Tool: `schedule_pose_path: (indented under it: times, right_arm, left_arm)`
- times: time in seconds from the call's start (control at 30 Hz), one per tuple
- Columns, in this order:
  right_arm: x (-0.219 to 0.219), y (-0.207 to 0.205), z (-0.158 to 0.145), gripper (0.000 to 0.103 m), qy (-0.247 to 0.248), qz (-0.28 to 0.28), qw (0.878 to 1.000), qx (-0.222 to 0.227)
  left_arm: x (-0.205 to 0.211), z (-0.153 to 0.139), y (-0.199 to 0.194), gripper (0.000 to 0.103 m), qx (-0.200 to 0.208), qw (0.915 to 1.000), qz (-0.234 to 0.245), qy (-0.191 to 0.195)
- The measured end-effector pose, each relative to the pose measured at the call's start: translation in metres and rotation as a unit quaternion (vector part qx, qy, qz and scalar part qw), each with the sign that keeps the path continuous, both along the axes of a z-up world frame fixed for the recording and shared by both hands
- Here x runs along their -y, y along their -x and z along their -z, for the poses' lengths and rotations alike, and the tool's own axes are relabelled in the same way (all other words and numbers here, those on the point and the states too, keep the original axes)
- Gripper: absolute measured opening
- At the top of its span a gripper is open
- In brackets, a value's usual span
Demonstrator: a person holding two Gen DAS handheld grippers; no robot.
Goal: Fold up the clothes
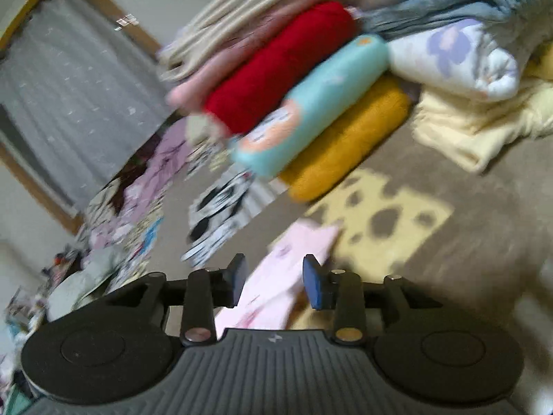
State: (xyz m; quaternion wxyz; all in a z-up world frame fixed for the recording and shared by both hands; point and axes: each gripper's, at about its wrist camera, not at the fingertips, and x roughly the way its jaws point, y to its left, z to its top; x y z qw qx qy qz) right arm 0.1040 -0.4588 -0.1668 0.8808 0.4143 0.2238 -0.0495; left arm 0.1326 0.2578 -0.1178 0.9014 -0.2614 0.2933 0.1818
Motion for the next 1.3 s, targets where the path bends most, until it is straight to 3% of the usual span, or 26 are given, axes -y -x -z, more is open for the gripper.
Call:
schedule_pose_path:
  times: [0.13, 0.27, 0.37, 0.4, 0.5, 0.7, 0.77, 0.87, 0.97, 1.1, 1.2, 1.3]
  right_arm:
    - [-0.051, 0.012, 0.009, 0.039, -0.071, -0.073, 0.995, -0.014]
    - [-0.097, 0.022, 0.034, 0.039, -0.162, -0.134, 0.977, -0.044]
    - [-0.126, 0.030, 0.048, 0.037, -0.186, -0.168, 0.966, -0.056]
    - [-0.134, 0.033, 0.050, 0.037, -0.186, -0.180, 0.964, -0.053]
    - [-0.148, 0.035, 0.048, 0.037, -0.156, -0.199, 0.967, -0.034]
    - [-0.153, 0.031, 0.050, 0.037, -0.178, -0.196, 0.964, 0.004]
    - [-0.154, 0.031, 0.051, 0.037, -0.186, -0.195, 0.963, 0.015]
    - [-0.154, 0.027, 0.053, 0.021, -0.200, -0.202, 0.959, 0.015]
    - [-0.148, 0.034, 0.049, 0.017, -0.202, -0.195, 0.960, -0.003]
    - [-0.144, 0.038, 0.050, 0.017, -0.206, -0.183, 0.961, -0.009]
    - [-0.146, 0.037, 0.059, 0.025, -0.214, -0.177, 0.960, -0.017]
    - [-0.150, 0.036, 0.061, 0.032, -0.217, -0.183, 0.959, -0.014]
  left_arm:
    - [0.031, -0.004, 0.030, 0.038, 0.019, 0.9948, 0.054, 0.084]
    - [0.070, 0.019, 0.049, 0.037, 0.009, 0.9825, 0.102, 0.156]
    - [0.089, 0.045, 0.059, 0.036, 0.010, 0.9729, 0.107, 0.205]
    - [0.093, 0.051, 0.064, 0.036, 0.028, 0.9713, 0.100, 0.214]
    - [0.099, 0.060, 0.066, 0.034, 0.054, 0.9730, 0.080, 0.209]
    - [0.104, 0.069, 0.061, 0.034, 0.097, 0.9703, 0.055, 0.215]
    - [0.105, 0.072, 0.063, 0.034, 0.111, 0.9648, 0.056, 0.232]
    - [0.104, 0.071, 0.063, 0.000, 0.114, 0.9572, 0.063, 0.259]
    - [0.102, 0.059, 0.070, 0.000, 0.113, 0.9542, 0.055, 0.272]
    - [0.104, 0.041, 0.079, 0.003, 0.093, 0.9593, 0.054, 0.261]
    - [0.107, 0.051, 0.081, 0.020, 0.069, 0.9603, 0.048, 0.266]
    - [0.115, 0.059, 0.090, 0.020, 0.058, 0.9605, 0.056, 0.266]
